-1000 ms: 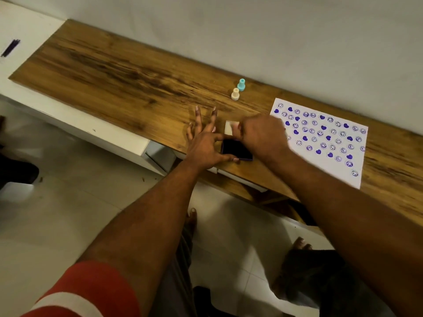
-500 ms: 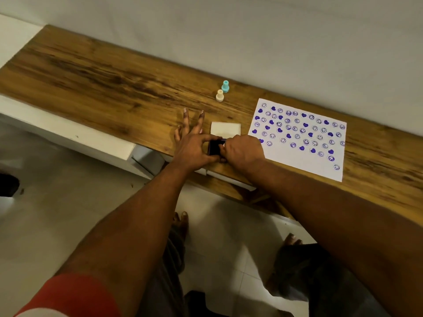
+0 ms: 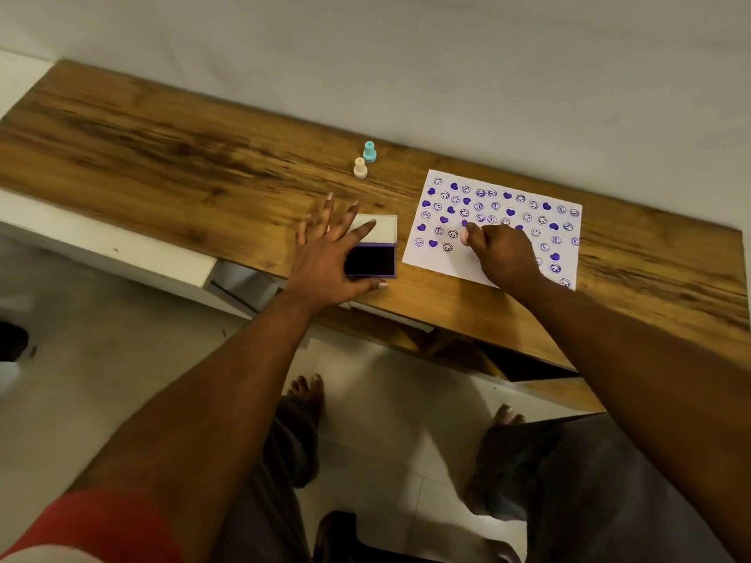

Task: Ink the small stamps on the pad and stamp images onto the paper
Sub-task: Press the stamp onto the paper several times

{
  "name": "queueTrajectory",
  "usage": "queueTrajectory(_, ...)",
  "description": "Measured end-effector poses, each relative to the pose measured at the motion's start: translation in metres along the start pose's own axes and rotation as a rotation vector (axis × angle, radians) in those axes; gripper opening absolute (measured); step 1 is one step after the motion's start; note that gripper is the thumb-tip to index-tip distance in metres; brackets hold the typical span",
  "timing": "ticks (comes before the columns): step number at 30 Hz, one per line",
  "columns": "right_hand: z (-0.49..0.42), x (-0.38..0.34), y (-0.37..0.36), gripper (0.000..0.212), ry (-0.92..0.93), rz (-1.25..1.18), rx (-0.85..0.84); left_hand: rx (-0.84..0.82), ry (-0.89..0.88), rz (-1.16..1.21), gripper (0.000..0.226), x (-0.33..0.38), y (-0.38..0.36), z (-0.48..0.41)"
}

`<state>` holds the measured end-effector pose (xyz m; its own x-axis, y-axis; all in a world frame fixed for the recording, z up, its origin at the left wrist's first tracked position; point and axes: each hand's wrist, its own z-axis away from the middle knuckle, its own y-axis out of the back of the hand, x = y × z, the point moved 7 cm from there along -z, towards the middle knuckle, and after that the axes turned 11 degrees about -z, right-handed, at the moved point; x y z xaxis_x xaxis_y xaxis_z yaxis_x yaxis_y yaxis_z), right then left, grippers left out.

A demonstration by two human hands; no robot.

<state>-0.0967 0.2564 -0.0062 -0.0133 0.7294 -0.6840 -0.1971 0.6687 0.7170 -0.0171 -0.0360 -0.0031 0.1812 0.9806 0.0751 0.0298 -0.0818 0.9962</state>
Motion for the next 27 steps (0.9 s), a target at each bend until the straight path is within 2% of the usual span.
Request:
queueTrajectory(4,0.001,0.016,-0.003,0.056,-0.054,-0.145,0.002,0.127,-0.168,-0.031,0.094,0.080,0.017,-0.009)
queueTrajectory(6,0.000,0.017,0.000,0.058,-0.054,-0.166,0.020,0.060,-0.227,-0.028,0.087,0.127,0.007,-0.010)
queueTrajectory(9,-0.001,0.016,0.001,0.055,-0.015,-0.177,0.022,-0.107,-0.194,0.032,0.085,0.167,-0.021,-0.005)
queueTrajectory(16,0.000,0.017,-0.004,0.061,0.020,-0.084,0.011,-0.168,-0.129,0.093,0.085,0.172,-0.057,0.007)
queueTrajectory(24,-0.006,0.010,-0.003,0.055,-0.002,0.027,-0.058,-0.131,-0.143,0.042,0.081,0.169,-0.062,0.009)
queueTrajectory(27,-0.007,-0.009,0.010,0.057,0.081,0.192,-0.039,-0.111,-0.141,0.042,0.080,0.168,-0.061,0.009)
